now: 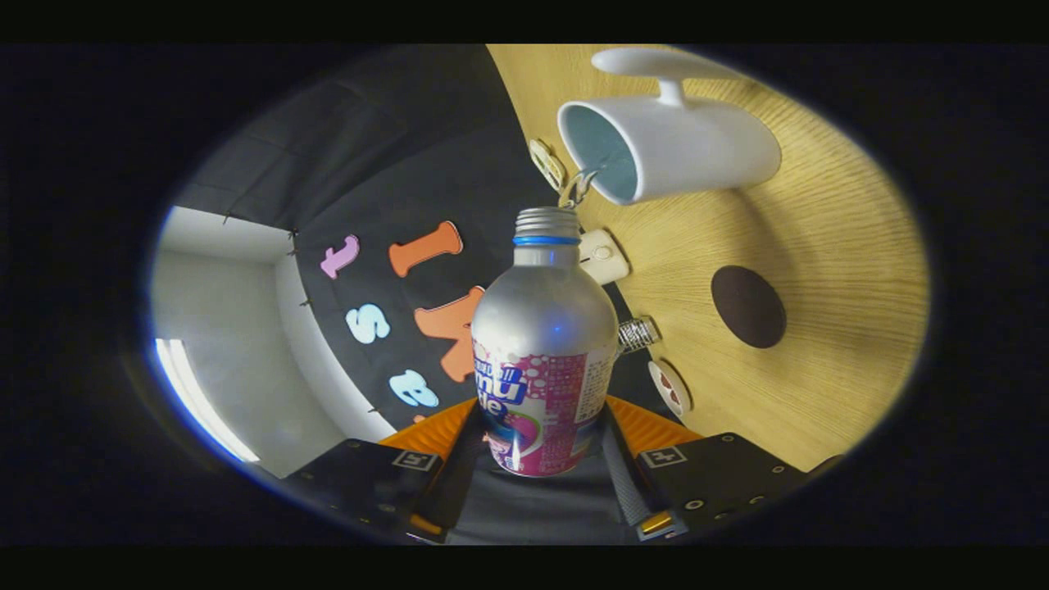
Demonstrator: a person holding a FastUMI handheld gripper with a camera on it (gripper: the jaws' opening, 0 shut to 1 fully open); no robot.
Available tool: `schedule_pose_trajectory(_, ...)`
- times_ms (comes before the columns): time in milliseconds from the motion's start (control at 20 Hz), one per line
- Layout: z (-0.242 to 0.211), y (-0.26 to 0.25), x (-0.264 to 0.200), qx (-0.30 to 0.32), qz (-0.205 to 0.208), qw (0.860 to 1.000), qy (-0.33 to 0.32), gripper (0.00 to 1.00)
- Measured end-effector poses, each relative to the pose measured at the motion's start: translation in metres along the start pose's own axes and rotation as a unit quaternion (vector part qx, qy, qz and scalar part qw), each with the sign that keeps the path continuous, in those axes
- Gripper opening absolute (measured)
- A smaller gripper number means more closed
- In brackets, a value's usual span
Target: Take the bottle from table, then pour the juice into the cup, finally place the bottle on the coaster
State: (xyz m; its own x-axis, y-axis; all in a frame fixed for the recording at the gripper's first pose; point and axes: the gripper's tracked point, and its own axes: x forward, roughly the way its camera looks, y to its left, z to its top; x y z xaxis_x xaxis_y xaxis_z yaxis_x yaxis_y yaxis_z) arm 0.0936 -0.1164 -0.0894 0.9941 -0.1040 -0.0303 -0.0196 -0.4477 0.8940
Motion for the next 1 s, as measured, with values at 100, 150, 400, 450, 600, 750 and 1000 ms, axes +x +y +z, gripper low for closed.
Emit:
schedule_pose_trajectory(100, 0.001, 0.0, -0.001, 0.001, 0.001, 1.0, 0.0, 0.74)
schedule_pose_trajectory(150, 0.001, 0.001, -0.002, 0.004, 0.003, 1.0, -0.001, 0.74)
schedule_pose_trajectory(400, 0.002, 0.005, -0.002, 0.013, 0.012, 1.0, -0.001, 0.74)
schedule_pose_trajectory(450, 0.003, 0.005, -0.002, 0.014, 0.013, 1.0, -0.002, 0.74)
schedule_pose_trajectory(600, 0.003, 0.007, -0.002, 0.018, 0.017, 1.0, -0.001, 0.74)
schedule_pose_trajectory(750, 0.003, 0.009, -0.001, 0.024, 0.025, 0.999, -0.002, 0.74)
schedule_pose_trajectory(1000, 0.004, 0.013, -0.001, 0.032, 0.027, 0.999, -0.002, 0.74)
